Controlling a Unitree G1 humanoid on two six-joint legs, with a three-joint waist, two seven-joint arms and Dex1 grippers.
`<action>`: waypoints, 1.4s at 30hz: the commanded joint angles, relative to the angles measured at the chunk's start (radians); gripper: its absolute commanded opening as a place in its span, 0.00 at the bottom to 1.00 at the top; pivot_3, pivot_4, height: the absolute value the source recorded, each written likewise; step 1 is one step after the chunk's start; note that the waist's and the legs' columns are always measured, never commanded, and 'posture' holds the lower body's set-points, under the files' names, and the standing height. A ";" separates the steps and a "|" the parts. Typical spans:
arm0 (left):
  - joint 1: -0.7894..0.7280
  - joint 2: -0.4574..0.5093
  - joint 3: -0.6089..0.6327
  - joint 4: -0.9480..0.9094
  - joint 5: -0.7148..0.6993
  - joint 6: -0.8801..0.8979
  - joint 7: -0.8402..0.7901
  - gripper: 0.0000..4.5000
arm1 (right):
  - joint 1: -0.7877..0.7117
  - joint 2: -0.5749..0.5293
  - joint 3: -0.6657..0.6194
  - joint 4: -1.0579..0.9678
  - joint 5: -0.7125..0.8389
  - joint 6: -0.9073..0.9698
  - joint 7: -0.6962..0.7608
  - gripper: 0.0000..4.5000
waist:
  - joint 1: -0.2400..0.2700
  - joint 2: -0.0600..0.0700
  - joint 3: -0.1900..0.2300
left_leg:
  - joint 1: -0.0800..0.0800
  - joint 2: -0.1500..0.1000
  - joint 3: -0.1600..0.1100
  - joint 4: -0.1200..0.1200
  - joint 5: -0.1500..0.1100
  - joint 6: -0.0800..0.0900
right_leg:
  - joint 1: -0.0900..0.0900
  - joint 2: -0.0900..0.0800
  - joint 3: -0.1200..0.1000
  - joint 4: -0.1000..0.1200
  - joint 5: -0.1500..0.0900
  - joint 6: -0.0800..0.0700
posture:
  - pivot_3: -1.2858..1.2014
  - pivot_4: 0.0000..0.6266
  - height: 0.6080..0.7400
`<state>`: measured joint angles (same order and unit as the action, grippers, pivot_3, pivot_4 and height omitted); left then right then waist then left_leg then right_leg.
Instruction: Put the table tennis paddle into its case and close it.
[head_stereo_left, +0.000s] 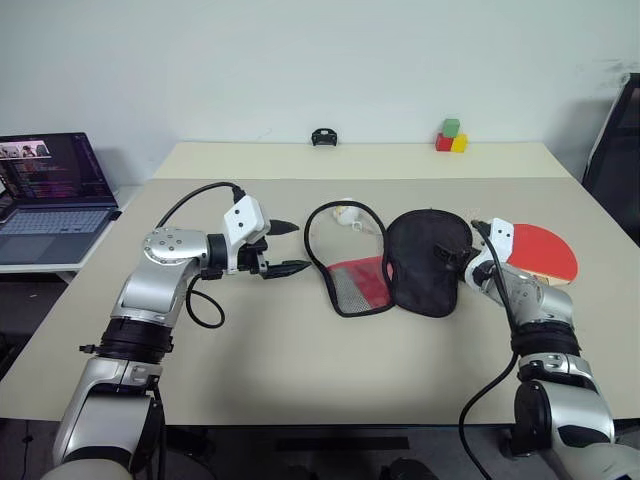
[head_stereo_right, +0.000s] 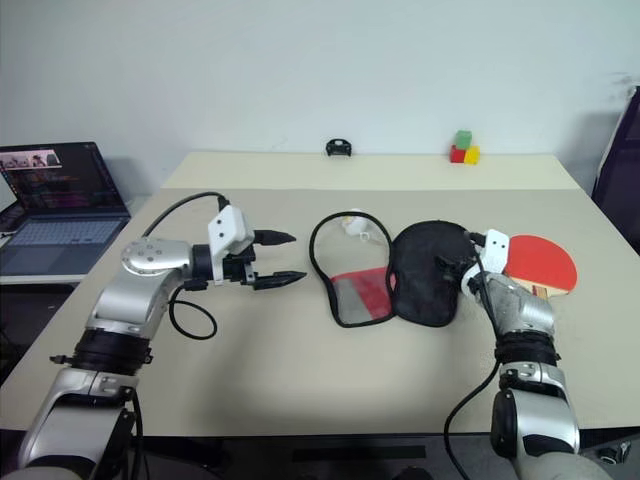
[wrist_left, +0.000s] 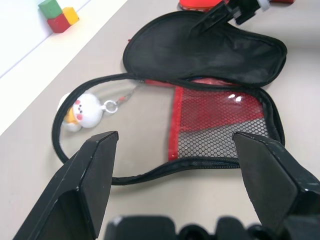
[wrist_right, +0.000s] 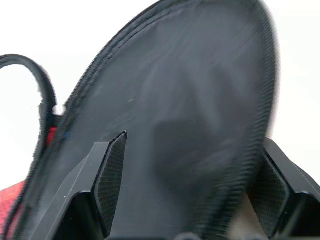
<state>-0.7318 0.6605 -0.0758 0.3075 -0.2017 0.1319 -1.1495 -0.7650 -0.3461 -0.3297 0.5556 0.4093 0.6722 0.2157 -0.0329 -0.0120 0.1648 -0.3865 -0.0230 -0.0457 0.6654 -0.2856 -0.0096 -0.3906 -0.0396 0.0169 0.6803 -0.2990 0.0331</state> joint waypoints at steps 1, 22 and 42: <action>-0.031 0.001 0.017 -0.012 -0.003 -0.021 0.002 0.89 | 0.000 -0.030 -0.014 -0.069 -0.004 -0.001 -0.010 0.81 | 0.000 0.000 0.000 | 0.000 0.000 0.000 0.000 0.000 0.000 | 0.000 0.000 0.000 0.000 0.000 0.000 | 0.52 0.24 1.00; -0.034 -0.027 0.014 -0.017 -0.007 -0.022 0.009 0.89 | 0.228 -0.202 -0.074 -0.391 -0.048 0.046 -0.047 1.00 | 0.005 0.000 0.000 | -0.003 0.000 -0.001 0.001 0.000 0.000 | 0.000 0.000 -0.001 -0.001 0.000 0.000 | 0.52 0.24 1.00; -0.196 -0.173 -0.016 0.006 -0.083 0.101 -0.086 0.89 | 0.334 -0.205 -0.108 -0.453 -0.060 0.227 -0.127 1.00 | 0.001 0.000 0.000 | -0.003 0.000 0.000 0.001 0.000 0.001 | -0.001 0.001 0.000 0.000 0.000 0.000 | 0.52 0.24 1.00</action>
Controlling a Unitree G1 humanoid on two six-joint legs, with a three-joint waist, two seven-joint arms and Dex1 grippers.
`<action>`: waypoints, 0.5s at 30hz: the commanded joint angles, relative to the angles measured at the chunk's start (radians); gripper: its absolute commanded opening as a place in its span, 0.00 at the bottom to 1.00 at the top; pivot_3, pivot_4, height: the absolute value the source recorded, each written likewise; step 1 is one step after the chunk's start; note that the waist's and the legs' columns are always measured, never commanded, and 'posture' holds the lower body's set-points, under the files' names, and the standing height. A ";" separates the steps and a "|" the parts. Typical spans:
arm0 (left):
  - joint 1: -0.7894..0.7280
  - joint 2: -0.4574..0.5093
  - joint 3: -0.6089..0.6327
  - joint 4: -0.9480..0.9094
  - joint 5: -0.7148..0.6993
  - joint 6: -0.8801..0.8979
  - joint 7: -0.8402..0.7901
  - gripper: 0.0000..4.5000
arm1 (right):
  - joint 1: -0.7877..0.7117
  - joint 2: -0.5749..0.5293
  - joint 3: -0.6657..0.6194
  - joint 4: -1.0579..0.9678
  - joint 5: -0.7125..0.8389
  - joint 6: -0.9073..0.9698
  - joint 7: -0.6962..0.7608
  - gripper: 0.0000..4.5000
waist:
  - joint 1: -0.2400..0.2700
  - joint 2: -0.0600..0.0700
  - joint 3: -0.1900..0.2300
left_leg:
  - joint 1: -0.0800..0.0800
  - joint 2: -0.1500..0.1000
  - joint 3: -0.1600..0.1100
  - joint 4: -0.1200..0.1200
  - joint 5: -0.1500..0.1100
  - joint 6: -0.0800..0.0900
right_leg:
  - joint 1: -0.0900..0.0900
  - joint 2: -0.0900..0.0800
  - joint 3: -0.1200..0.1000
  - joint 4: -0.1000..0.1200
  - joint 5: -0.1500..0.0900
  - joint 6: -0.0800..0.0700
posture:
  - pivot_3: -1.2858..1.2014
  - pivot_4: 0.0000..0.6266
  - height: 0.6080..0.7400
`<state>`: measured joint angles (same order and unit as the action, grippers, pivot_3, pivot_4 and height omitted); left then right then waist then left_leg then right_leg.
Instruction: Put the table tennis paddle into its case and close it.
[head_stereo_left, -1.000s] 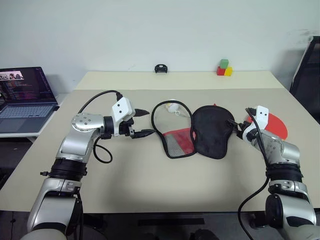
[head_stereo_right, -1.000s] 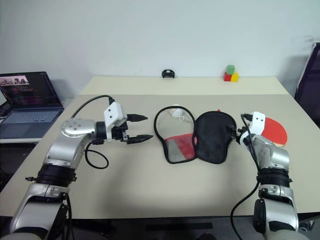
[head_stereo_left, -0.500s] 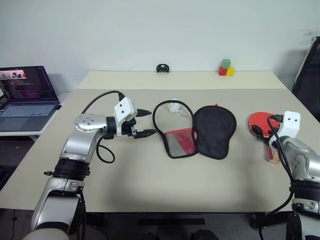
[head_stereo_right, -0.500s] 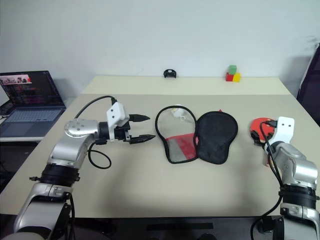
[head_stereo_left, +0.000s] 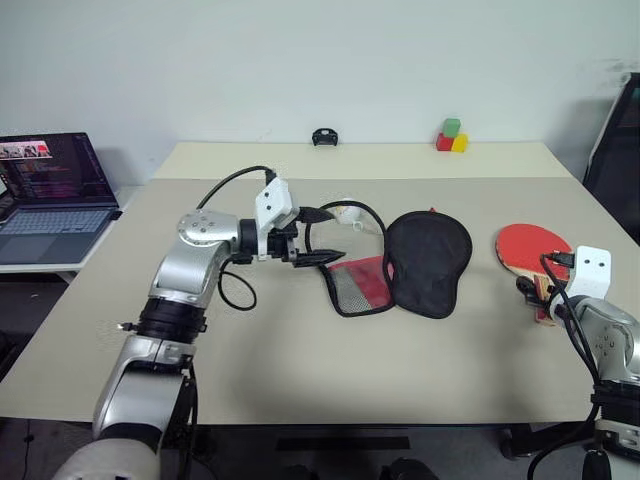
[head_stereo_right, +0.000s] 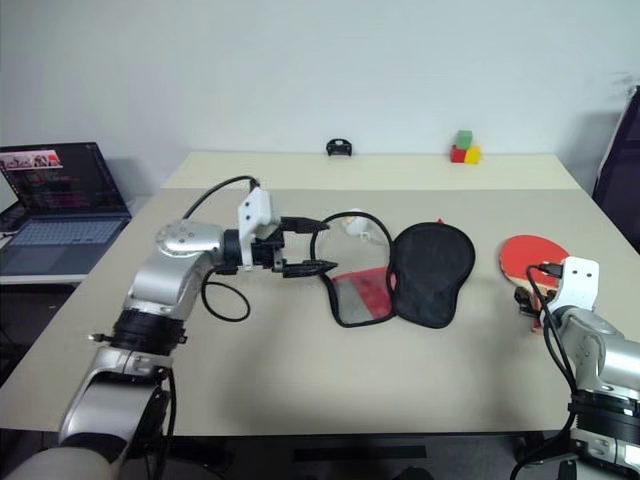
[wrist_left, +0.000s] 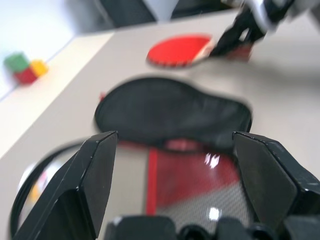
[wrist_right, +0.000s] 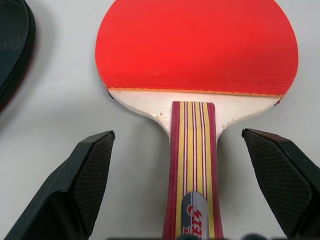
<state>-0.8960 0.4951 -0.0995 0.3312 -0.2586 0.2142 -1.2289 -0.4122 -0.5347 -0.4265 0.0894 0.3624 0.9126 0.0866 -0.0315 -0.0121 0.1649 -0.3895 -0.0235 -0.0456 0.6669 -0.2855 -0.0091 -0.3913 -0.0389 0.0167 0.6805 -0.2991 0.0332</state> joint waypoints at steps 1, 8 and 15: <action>-0.034 -0.011 0.005 -0.018 -0.024 0.018 -0.009 0.89 | -0.022 -0.018 -0.010 0.022 -0.015 -0.015 0.004 1.00 | -0.001 0.000 0.000 | 0.000 0.000 0.000 0.000 0.000 0.000 | 0.000 0.000 0.000 0.000 0.000 0.000 | 0.52 0.24 1.00; -0.044 -0.035 -0.013 -0.005 -0.011 -0.005 -0.011 0.89 | -0.061 -0.040 0.035 0.136 -0.067 -0.069 0.034 1.00 | -0.003 0.000 0.000 | 0.001 0.000 0.001 0.001 0.000 0.000 | 0.001 0.000 0.001 0.000 0.000 0.000 | 0.52 0.24 1.00; -0.035 -0.028 -0.011 0.004 -0.003 -0.025 -0.011 0.89 | -0.082 -0.052 0.091 0.212 -0.111 -0.108 0.071 1.00 | -0.004 -0.001 0.000 | 0.006 0.000 0.002 0.006 0.000 0.001 | 0.006 0.001 0.002 0.001 0.003 0.002 | 0.52 0.24 1.00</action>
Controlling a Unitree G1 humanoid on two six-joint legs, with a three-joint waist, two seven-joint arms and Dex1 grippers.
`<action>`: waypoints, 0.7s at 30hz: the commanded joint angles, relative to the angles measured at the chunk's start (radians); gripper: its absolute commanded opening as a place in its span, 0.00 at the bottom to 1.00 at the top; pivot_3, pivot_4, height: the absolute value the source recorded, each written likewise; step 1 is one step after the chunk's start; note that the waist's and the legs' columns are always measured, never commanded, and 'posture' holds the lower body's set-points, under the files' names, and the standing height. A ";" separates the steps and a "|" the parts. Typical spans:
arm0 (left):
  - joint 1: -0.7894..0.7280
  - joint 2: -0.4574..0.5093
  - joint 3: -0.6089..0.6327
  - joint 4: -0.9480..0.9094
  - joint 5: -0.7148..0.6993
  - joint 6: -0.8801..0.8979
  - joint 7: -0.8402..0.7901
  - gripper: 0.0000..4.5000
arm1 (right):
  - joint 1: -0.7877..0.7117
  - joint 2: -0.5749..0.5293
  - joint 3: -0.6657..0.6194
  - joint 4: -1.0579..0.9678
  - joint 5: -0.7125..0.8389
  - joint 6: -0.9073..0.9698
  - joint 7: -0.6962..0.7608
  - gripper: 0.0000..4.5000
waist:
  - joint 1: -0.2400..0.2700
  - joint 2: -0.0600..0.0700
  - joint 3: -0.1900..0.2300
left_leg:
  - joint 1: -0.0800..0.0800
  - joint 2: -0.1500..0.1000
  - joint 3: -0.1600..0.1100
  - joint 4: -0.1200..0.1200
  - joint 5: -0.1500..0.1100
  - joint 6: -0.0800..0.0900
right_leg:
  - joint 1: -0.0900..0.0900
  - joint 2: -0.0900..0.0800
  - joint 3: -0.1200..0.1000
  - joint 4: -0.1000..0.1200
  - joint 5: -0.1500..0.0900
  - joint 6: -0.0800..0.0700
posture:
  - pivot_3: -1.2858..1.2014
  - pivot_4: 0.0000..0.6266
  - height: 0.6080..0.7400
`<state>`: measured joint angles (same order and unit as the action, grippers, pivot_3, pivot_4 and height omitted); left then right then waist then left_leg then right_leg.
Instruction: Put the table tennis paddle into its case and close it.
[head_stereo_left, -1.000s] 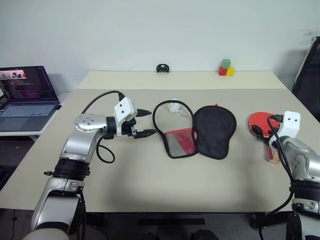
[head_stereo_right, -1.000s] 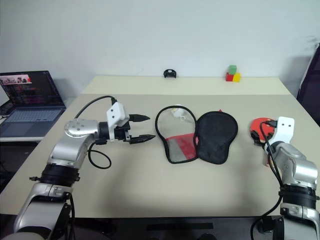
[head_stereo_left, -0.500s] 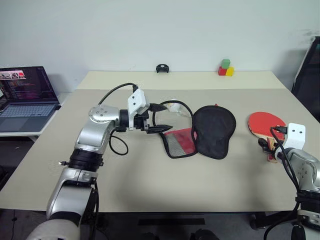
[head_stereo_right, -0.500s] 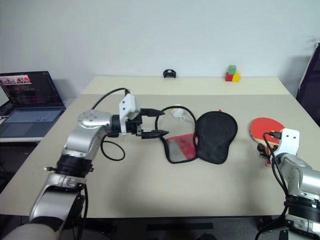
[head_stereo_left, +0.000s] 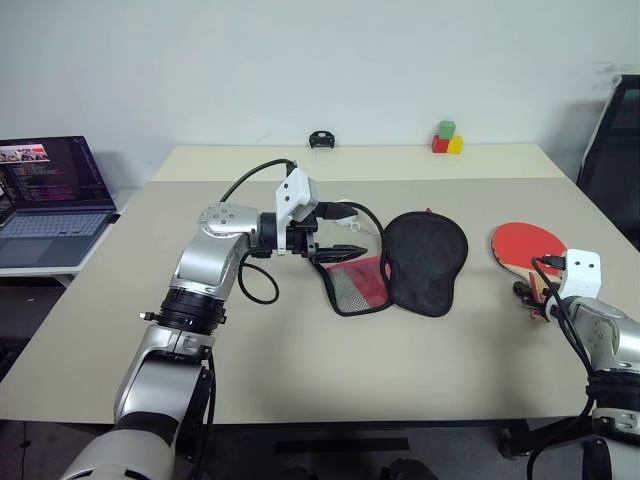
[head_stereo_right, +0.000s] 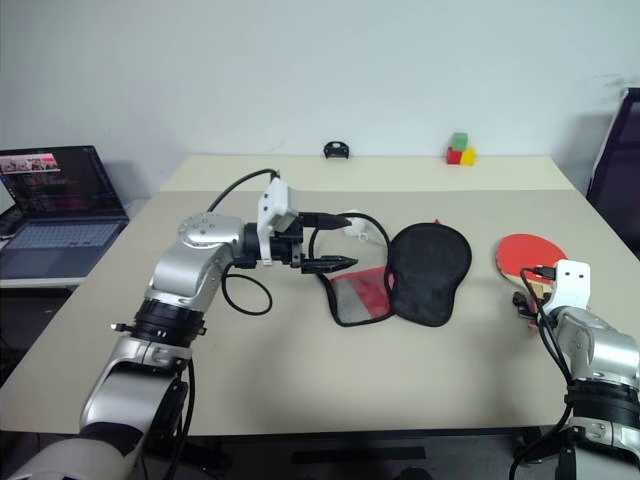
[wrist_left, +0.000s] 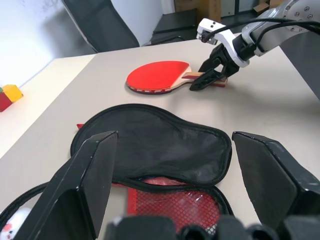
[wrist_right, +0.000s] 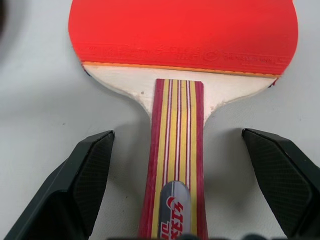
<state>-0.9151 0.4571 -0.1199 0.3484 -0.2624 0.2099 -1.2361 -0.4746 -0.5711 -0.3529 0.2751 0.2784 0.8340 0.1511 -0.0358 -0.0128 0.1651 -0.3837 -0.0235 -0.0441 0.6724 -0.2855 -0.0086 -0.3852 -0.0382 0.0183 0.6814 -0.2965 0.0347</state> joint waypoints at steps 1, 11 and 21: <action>-0.015 0.012 0.010 -0.012 0.001 -0.022 -0.004 0.89 | -0.023 -0.016 0.023 0.037 -0.031 -0.031 0.009 1.00 | -0.001 0.000 0.000 | 0.000 0.000 0.000 0.001 0.000 0.000 | 0.000 0.000 0.000 0.000 0.000 0.000 | 0.52 0.24 1.00; 0.003 0.045 0.030 -0.008 0.005 -0.031 0.013 0.89 | -0.075 0.003 0.006 0.114 -0.052 -0.055 -0.026 0.34 | -0.003 -0.001 0.000 | 0.001 0.000 0.000 0.005 0.000 0.001 | 0.002 0.000 0.001 0.000 0.004 0.002 | 0.52 0.24 1.00; 0.033 0.101 0.063 -0.006 0.000 -0.026 0.043 0.89 | -0.093 0.035 -0.044 0.037 -0.033 -0.064 -0.111 0.25 | -0.003 -0.002 0.000 | 0.001 0.000 0.000 0.005 0.001 0.002 | 0.003 0.000 0.001 0.000 0.005 0.002 | 0.52 0.24 1.00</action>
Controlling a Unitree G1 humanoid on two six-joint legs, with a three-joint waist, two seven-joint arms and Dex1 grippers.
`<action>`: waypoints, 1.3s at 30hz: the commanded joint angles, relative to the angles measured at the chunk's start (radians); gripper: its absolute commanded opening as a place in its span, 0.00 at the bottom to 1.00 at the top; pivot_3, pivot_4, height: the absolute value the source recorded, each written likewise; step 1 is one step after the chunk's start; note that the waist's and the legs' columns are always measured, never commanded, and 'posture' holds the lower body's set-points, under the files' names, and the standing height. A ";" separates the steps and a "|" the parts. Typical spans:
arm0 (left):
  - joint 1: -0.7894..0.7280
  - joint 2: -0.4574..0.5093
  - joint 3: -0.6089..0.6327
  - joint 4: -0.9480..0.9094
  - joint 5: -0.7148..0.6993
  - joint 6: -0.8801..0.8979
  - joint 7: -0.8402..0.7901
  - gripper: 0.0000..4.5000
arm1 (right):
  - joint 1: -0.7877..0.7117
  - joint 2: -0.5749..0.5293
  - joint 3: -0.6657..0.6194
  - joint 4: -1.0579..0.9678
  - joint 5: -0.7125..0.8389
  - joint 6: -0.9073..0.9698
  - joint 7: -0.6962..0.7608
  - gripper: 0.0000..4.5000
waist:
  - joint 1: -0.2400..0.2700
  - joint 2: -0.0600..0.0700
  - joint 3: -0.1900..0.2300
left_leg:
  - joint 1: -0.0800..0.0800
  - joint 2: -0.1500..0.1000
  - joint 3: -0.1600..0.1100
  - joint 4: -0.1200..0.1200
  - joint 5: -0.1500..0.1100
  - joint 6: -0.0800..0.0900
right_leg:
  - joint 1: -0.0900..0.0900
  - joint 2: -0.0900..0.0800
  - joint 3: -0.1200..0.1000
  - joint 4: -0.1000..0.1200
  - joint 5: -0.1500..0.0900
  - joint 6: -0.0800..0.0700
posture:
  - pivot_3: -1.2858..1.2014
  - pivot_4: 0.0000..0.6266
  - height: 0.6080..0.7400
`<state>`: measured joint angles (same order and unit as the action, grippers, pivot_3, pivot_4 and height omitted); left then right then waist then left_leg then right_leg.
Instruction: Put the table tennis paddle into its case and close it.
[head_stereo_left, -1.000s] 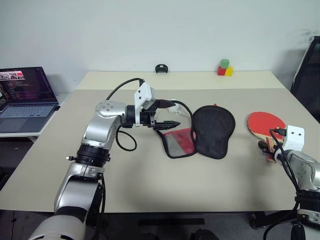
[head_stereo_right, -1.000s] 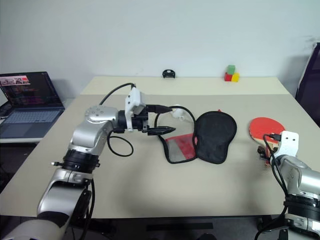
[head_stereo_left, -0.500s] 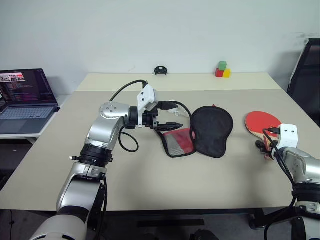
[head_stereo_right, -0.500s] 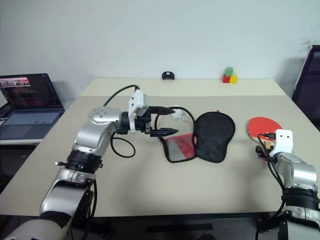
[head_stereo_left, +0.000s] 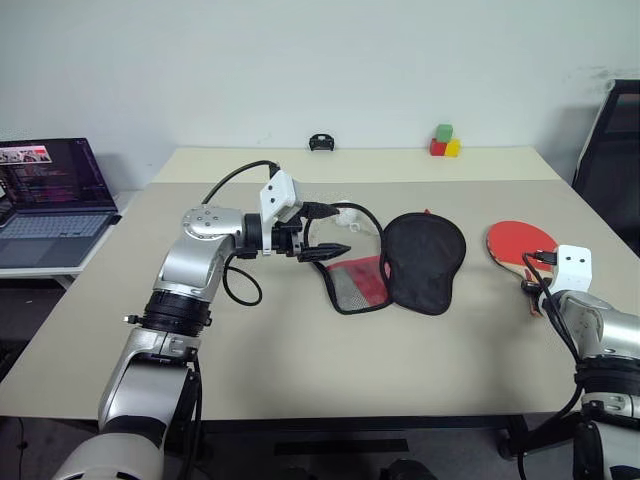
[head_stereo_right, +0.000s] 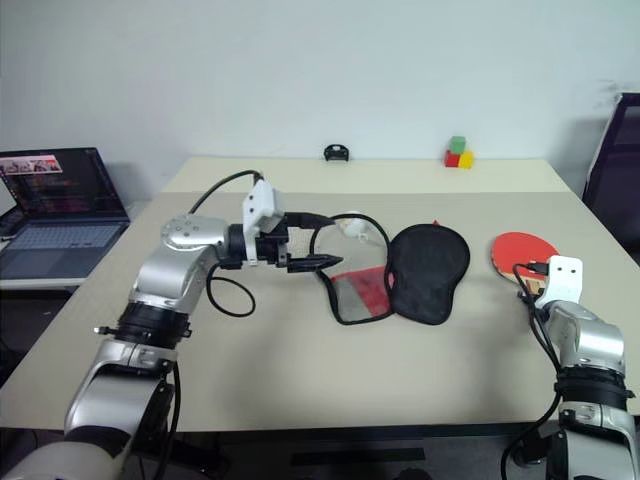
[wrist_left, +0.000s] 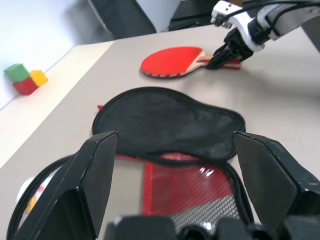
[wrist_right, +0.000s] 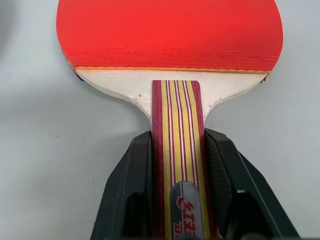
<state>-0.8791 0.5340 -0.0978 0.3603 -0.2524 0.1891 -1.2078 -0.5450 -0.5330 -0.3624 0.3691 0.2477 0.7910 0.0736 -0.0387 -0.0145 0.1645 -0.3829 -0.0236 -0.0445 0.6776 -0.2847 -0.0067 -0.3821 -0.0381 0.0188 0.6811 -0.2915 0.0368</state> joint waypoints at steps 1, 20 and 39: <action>0.006 0.035 0.050 -0.020 -0.011 -0.002 0.020 0.89 | -0.026 0.000 -0.042 -0.094 0.005 -0.008 -0.044 0.25 | 0.001 0.000 0.000 | -0.001 0.000 0.000 0.000 0.000 0.000 | -0.001 0.000 0.000 0.000 0.000 0.000 | 0.52 0.24 1.00; 0.057 0.097 0.095 -0.039 -0.016 0.016 0.055 0.89 | -0.111 0.342 -0.040 -0.696 0.156 0.457 -0.210 0.25 | 0.006 0.003 0.001 | -0.023 0.001 -0.001 -0.001 0.001 -0.002 | -0.024 0.000 -0.001 0.001 -0.001 -0.001 | 0.52 0.24 1.00; 0.071 0.101 0.097 -0.055 -0.018 0.018 0.072 0.89 | -0.051 0.522 0.150 -0.548 -0.006 0.244 -0.254 0.25 | 0.003 0.003 0.001 | -0.023 0.000 -0.001 -0.001 0.002 -0.003 | -0.025 0.000 -0.001 0.002 -0.001 -0.001 | 0.52 0.24 1.00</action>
<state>-0.8029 0.6170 -0.0319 0.3443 -0.2568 0.2120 -1.1436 -0.5887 -0.0100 -0.2263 -0.1507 0.2554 1.0913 -0.1772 -0.0357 -0.0113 0.1658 -0.4057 -0.0235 -0.0454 0.6768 -0.2825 -0.0102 -0.4070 -0.0379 0.0176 0.6826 -0.2923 0.0355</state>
